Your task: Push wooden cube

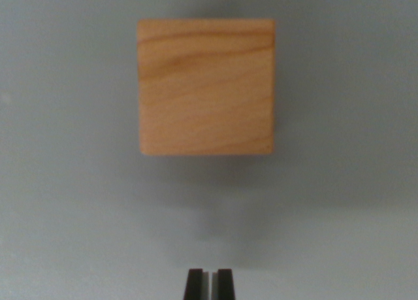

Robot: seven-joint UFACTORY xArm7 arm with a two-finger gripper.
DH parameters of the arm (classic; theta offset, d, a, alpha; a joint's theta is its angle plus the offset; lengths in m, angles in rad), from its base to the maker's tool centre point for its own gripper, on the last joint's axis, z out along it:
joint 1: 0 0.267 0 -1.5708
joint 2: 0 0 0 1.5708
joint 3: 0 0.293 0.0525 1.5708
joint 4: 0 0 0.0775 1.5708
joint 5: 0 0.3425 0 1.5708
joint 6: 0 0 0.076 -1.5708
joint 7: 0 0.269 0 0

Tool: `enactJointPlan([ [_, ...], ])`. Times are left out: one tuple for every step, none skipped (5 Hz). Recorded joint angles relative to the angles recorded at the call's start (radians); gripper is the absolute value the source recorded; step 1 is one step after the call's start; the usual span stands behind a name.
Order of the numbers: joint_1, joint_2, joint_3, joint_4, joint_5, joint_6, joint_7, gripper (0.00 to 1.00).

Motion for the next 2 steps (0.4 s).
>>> enactJointPlan([
  [-0.001,0.004,-0.001,-0.016,-0.0011,-0.02,-0.002,0.0],
  [-0.001,0.004,-0.001,-0.016,-0.0011,-0.02,-0.002,0.0],
])
